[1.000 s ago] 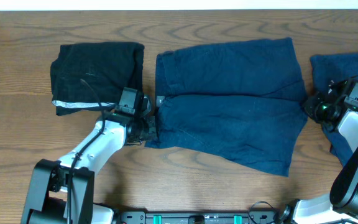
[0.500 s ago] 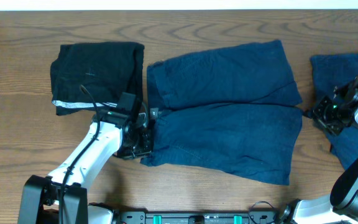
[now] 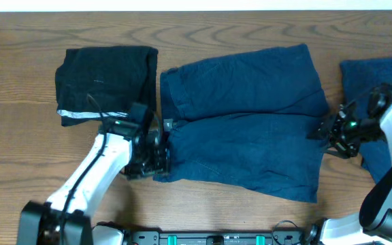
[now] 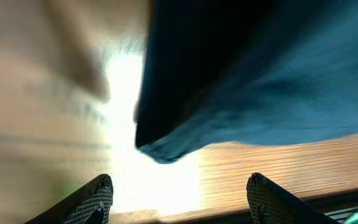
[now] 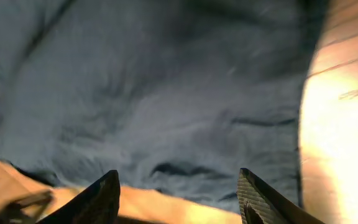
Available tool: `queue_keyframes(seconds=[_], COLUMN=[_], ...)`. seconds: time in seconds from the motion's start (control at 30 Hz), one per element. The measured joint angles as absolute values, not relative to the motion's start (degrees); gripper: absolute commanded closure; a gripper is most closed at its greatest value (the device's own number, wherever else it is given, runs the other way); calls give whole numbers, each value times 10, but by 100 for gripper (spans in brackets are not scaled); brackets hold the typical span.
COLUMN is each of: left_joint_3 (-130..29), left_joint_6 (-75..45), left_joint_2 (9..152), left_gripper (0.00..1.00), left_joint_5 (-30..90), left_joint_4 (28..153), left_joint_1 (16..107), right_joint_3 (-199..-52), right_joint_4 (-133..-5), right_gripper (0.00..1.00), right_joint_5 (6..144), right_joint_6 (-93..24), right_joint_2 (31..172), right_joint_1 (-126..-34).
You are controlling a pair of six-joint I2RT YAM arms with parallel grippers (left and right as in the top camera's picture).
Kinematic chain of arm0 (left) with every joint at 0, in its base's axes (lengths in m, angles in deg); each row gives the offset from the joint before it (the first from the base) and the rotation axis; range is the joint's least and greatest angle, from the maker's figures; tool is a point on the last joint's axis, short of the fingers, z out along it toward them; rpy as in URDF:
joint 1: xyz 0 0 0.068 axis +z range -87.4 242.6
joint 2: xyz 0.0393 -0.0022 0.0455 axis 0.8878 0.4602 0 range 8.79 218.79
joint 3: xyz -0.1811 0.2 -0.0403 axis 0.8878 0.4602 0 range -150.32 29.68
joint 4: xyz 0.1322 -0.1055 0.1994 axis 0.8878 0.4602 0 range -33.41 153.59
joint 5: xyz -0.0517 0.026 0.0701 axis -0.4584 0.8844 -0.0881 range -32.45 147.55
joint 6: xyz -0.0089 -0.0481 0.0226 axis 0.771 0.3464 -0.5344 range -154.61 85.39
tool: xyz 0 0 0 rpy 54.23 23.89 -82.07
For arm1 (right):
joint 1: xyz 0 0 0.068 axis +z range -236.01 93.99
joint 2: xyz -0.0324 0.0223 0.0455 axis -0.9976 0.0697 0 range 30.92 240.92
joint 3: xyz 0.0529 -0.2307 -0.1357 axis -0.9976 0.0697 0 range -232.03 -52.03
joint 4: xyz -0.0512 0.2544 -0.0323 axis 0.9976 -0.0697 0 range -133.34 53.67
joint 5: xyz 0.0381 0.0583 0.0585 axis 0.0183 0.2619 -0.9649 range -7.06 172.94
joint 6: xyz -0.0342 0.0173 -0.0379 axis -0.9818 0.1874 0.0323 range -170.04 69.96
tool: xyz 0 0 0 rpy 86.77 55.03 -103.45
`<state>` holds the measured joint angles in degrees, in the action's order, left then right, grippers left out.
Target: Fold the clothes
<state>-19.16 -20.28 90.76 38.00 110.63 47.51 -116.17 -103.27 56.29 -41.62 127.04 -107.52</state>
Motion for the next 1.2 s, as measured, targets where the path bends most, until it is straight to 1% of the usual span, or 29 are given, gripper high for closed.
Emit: queue_keyframes(seconds=[0.1,0.13,0.17,0.23,0.27,0.3,0.33,0.43,0.7,0.9,1.1,1.2], left_joint_3=[-219,-222,-224,-224,-223,-223,-223,-223,-222,-222,-222,-222], left_joint_6=[-211,-212,-213,-215,-215,-215,-216,-220,-220,-220,-220,-220], left_joint_2=[877,870,865,864,866,870,876,906,1005,1038,1059,1060], left_gripper=[30,33,39,51,56,60,60,61,61,61,60,60], left_joint_5=[380,380,380,379,380,380,380,380,380,380,396,404], left_joint_4=[1076,1063,1042,997,975,953,931,882,798,742,696,676], left_joint_1=[475,475,475,475,475,475,475,475,475,475,483,499], right_joint_3=[-1162,-1162,-1162,-1159,-1155,-1149,-1138,-1093,-968,-956,-961,-966], right_joint_4=[-1037,-1037,-1036,-1034,-1030,-1029,-1026,-1012,-895,-887,-894,-895], right_gripper=[41,45,55,92,99,99,99,99,99,99,99,99], right_joint_5=[580,586,592,610,618,626,634,651,705,752,787,807], right_joint_6=[-416,-416,-416,-409,-403,-398,-392,-380,-329,-269,-237,-223], right_joint_2=[1264,1261,1260,1258,1257,1256,1256,1256,1255,1237,1244,1254], right_joint_1=[-1039,-1026,-1016,-990,-980,-972,-959,-942,-938,-938,-941,-956])
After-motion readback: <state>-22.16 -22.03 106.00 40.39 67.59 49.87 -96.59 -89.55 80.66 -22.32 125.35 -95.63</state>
